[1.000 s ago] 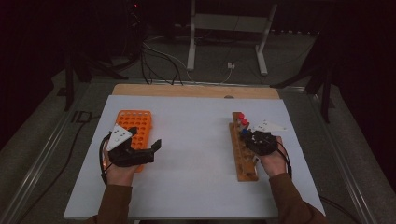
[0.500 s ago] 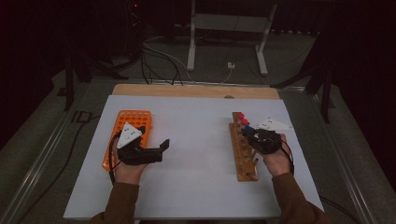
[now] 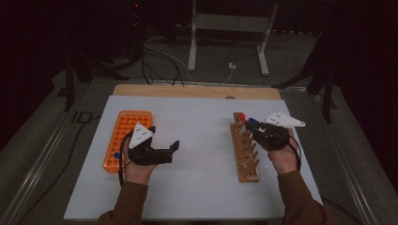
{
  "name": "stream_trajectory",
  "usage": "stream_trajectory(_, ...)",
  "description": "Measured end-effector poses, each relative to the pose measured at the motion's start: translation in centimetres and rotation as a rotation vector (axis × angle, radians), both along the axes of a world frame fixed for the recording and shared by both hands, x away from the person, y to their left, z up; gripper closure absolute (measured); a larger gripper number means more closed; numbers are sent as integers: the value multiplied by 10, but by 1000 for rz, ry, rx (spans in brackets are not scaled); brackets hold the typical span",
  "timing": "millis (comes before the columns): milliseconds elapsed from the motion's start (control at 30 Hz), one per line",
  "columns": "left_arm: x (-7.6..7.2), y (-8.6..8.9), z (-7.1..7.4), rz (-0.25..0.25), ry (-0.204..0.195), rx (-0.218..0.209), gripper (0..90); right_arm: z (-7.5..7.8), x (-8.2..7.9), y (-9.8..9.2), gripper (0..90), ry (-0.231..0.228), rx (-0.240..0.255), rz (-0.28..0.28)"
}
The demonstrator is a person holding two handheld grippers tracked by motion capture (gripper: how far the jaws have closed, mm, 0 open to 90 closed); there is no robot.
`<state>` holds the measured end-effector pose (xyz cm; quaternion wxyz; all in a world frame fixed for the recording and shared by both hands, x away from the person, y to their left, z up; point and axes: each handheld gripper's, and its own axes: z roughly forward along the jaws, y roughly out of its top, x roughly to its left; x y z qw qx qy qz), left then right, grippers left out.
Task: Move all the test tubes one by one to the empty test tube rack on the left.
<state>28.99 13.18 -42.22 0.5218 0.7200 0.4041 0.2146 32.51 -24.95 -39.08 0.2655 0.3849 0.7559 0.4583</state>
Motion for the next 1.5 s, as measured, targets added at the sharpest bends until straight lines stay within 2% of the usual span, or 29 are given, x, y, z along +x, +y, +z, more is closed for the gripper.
stream_trajectory(433,4,-29,-7,-71,-23,3,11,-7,-4,19,760,43,43,83)
stream_trajectory(567,4,-41,-9,-94,-31,12,11,-8,-7,27,760,50,43,110)
stream_trajectory(667,5,-52,-10,-108,-43,14,12,-10,-8,32,759,63,60,130)
stream_trajectory(900,5,-75,-14,-161,-44,26,41,-13,-12,46,759,78,63,178)
stream_trajectory(1167,5,-96,-17,-212,-40,72,82,-14,-16,57,759,90,62,216)
stream_trajectory(1333,6,-106,-19,-231,-37,78,176,-16,-16,64,758,103,69,233)
stream_trajectory(1433,6,-111,-21,-230,-49,83,291,-15,-17,67,759,105,66,243)
stream_trajectory(1500,6,-113,-22,-241,-55,89,398,-15,-17,68,759,111,75,247)
